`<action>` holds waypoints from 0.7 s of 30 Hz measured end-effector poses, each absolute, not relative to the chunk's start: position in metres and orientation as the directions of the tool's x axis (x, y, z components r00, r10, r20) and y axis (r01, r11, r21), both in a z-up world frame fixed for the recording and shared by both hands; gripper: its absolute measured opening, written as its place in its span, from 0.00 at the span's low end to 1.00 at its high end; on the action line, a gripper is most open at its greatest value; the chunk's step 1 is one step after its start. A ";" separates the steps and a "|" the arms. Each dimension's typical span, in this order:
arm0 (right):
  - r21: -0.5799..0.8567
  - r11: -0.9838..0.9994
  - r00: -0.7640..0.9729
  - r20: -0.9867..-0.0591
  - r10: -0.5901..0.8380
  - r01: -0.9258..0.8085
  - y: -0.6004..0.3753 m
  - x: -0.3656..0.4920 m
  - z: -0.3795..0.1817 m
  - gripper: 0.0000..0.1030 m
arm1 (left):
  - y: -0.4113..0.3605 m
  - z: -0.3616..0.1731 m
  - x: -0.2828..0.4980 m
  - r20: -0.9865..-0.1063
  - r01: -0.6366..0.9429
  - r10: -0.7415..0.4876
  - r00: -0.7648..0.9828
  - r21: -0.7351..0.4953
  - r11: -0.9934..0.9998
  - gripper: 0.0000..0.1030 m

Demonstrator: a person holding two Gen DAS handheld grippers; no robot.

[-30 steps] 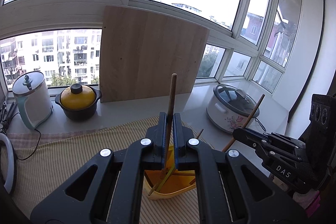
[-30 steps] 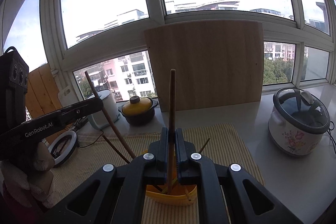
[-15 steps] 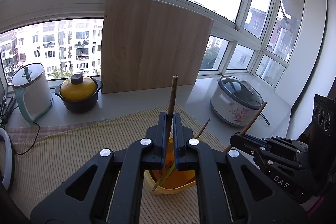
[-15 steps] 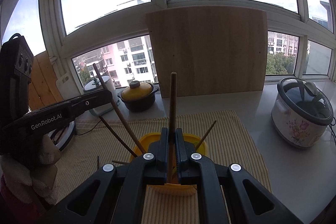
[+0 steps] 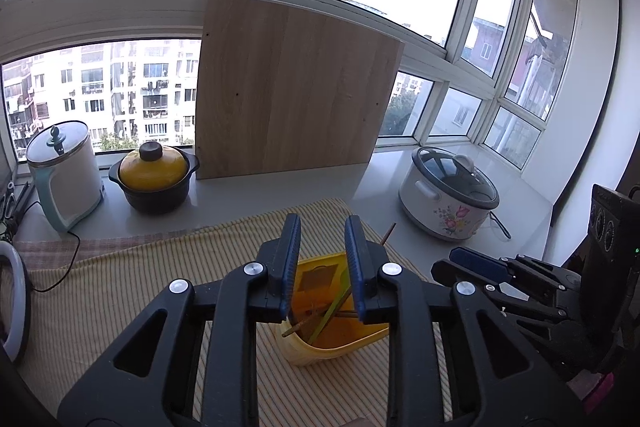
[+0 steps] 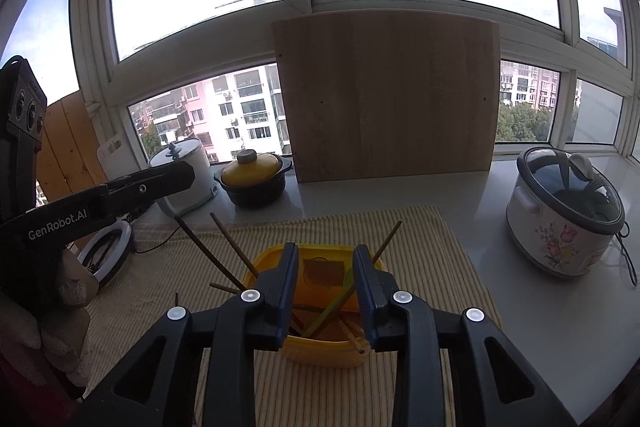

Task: Organize utensils
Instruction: 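Open the left tool to drop its chopstick while the right tool drops its chopstick, then move both tools down to the last two chopsticks on the cloth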

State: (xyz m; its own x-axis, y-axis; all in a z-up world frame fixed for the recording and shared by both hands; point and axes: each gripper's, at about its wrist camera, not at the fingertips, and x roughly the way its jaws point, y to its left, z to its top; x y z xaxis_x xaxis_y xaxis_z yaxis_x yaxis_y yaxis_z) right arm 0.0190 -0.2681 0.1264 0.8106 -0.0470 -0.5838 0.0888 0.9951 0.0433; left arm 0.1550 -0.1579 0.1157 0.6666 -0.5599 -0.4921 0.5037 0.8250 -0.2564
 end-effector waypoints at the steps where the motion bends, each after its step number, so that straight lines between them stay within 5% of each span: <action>1: 0.038 0.995 0.811 -0.583 -0.051 0.090 -0.267 0.018 0.126 0.33 | -0.156 0.116 0.154 -0.490 0.503 -0.560 0.668 -0.257 0.825 0.21; 5: 0.037 0.996 0.819 -0.572 -0.050 0.086 -0.264 0.014 0.128 0.60 | -0.150 0.115 0.149 -0.490 0.505 -0.559 0.669 -0.252 0.826 0.22; 8: 0.022 0.996 0.825 -0.561 -0.063 0.091 -0.260 0.011 0.131 0.67 | -0.144 0.114 0.143 -0.483 0.499 -0.549 0.682 -0.241 0.832 0.38; 11: 0.007 0.995 0.833 -0.547 -0.078 0.098 -0.257 0.007 0.133 0.79 | -0.136 0.115 0.137 -0.475 0.485 -0.530 0.703 -0.226 0.845 0.39; 15: -0.022 0.994 0.841 -0.531 -0.103 0.108 -0.252 0.003 0.134 0.87 | -0.119 0.115 0.127 -0.456 0.449 -0.487 0.745 -0.196 0.872 0.64; 21: -0.033 0.995 0.845 -0.526 -0.097 0.094 -0.245 -0.001 0.134 0.92 | -0.094 0.109 0.114 -0.448 0.391 -0.403 0.798 -0.124 0.912 0.79</action>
State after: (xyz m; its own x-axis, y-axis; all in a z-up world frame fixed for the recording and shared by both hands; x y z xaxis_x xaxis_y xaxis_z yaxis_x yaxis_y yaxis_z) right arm -0.0014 -0.2446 0.1336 0.8447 -0.0973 -0.5264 0.0938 0.9950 -0.0334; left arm 0.1142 -0.0944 0.1094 0.7977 -0.4033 -0.4484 0.3912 0.9119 -0.1243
